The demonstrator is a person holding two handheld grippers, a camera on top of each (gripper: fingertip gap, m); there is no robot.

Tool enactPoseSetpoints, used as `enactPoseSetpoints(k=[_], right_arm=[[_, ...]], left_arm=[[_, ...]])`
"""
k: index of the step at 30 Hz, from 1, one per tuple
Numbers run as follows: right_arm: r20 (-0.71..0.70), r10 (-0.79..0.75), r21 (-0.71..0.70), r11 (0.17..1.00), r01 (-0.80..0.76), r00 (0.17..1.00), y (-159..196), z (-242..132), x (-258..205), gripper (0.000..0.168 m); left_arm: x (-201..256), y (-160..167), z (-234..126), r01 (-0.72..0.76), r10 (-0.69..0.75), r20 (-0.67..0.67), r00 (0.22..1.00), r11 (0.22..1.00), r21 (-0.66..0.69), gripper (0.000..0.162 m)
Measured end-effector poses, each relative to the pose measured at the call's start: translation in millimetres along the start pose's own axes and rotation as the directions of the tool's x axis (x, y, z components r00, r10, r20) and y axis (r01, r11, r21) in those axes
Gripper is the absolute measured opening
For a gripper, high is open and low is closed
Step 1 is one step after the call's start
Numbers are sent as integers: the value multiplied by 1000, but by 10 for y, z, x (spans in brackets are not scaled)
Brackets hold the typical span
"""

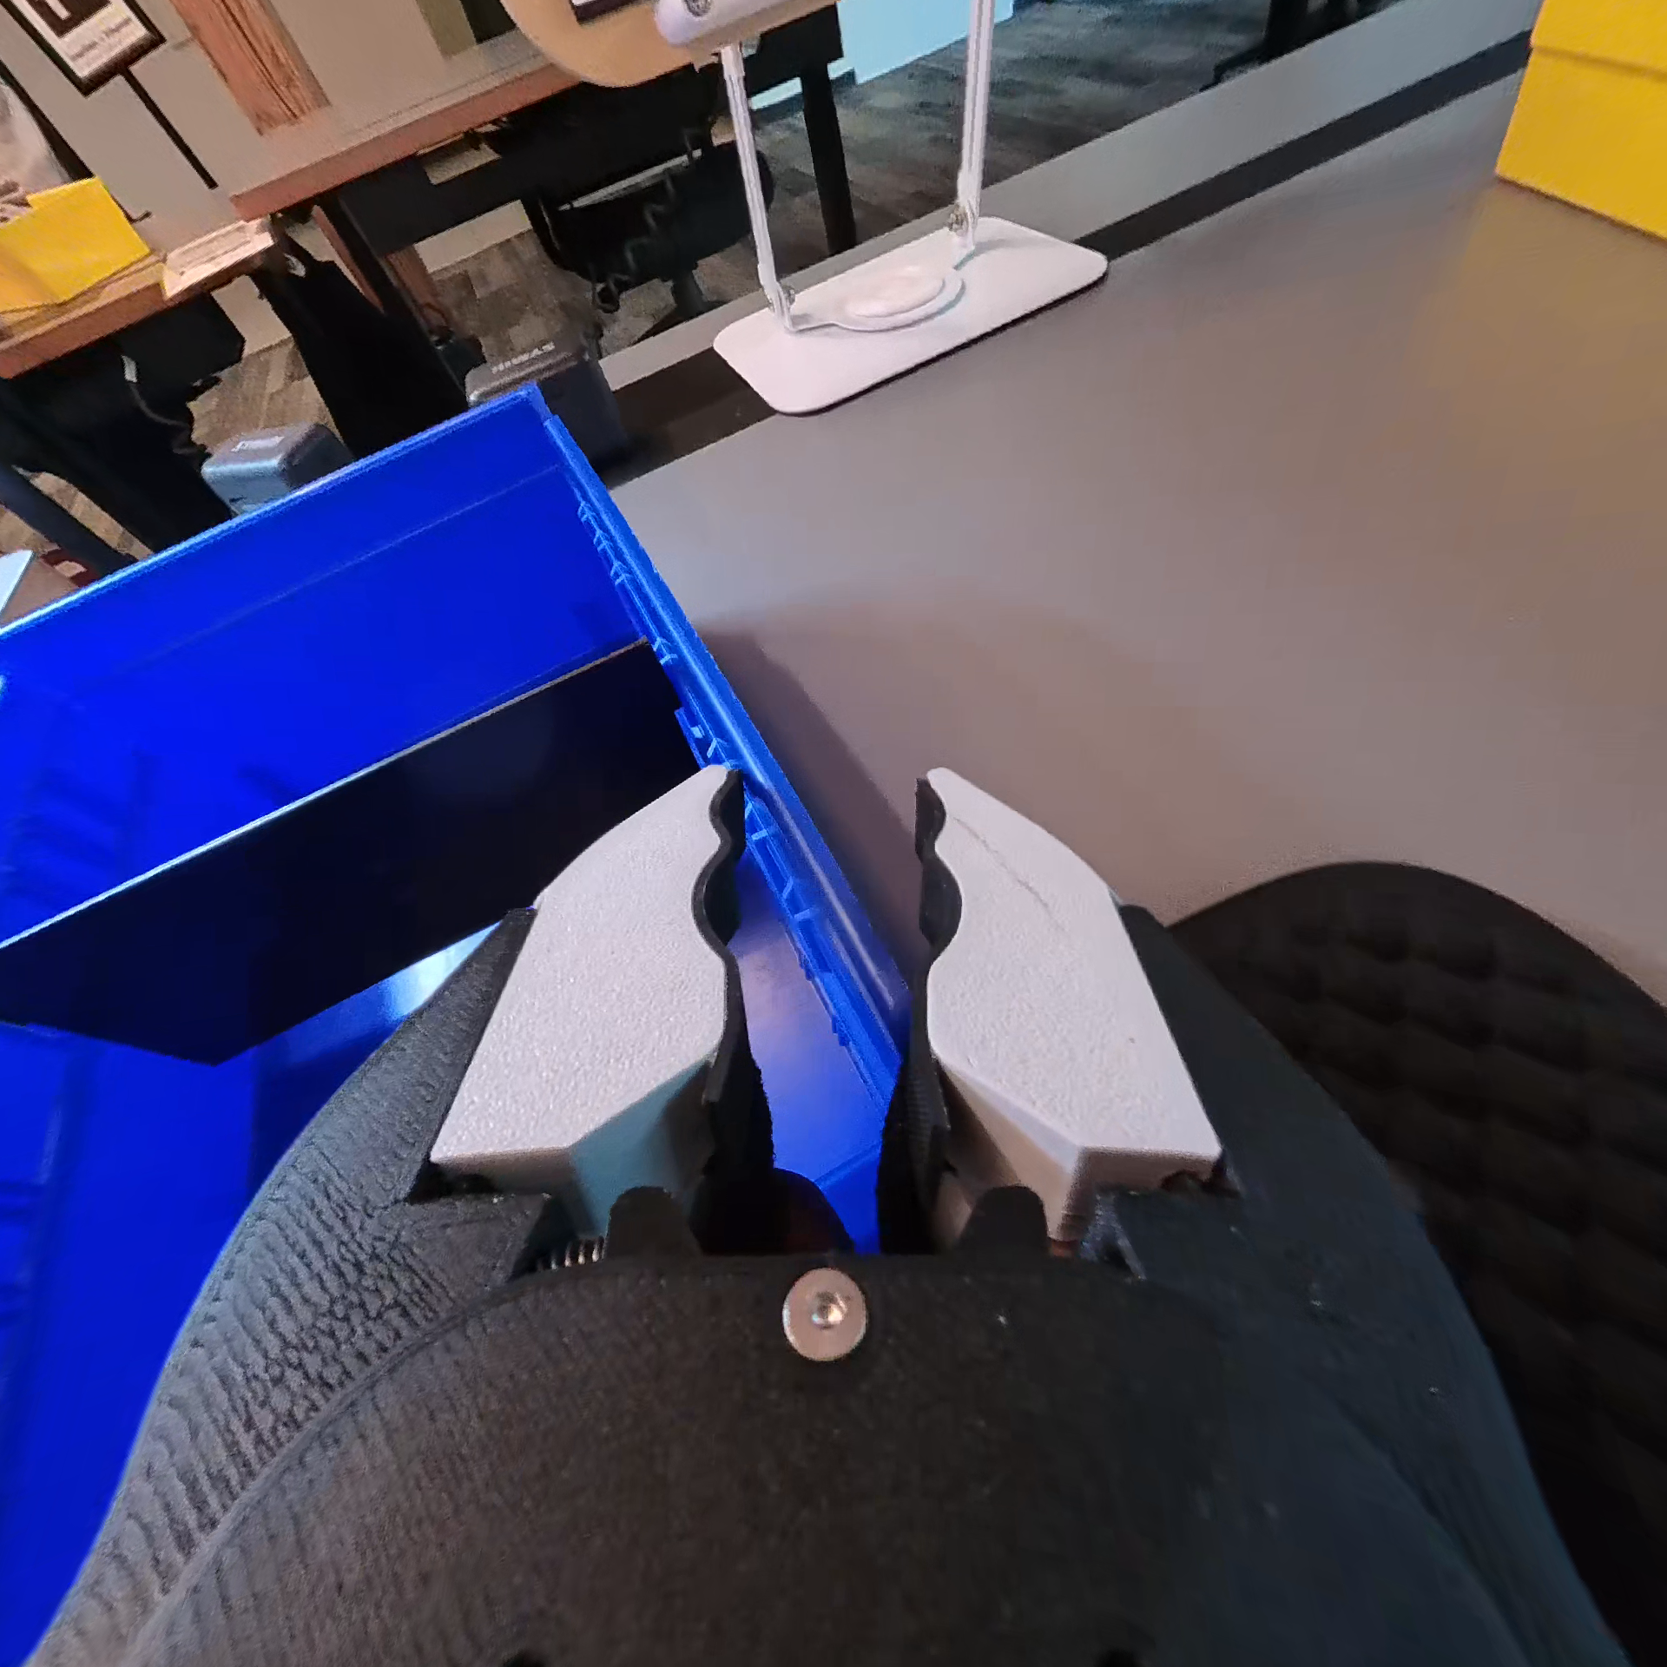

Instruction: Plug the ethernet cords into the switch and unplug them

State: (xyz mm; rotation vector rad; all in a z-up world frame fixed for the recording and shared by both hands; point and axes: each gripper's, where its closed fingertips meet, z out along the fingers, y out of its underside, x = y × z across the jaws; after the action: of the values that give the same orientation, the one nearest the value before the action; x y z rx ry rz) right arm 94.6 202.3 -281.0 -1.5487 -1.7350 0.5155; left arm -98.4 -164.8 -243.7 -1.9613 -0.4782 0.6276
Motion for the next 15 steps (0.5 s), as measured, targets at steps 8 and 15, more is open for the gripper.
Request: enactPoseSetpoints(k=[8, 15], right_arm=[[55, -72, 25, 997, 70, 996, -317, 230, -301, 31], [160, -153, 86, 986, 141, 975, -646, 381, -808, 31]], left_arm=[[177, -167, 309, -4, 5, -37, 999, 1000, 21, 44], [425, -329, 553, -30, 33, -89, 996, 999, 37, 48]])
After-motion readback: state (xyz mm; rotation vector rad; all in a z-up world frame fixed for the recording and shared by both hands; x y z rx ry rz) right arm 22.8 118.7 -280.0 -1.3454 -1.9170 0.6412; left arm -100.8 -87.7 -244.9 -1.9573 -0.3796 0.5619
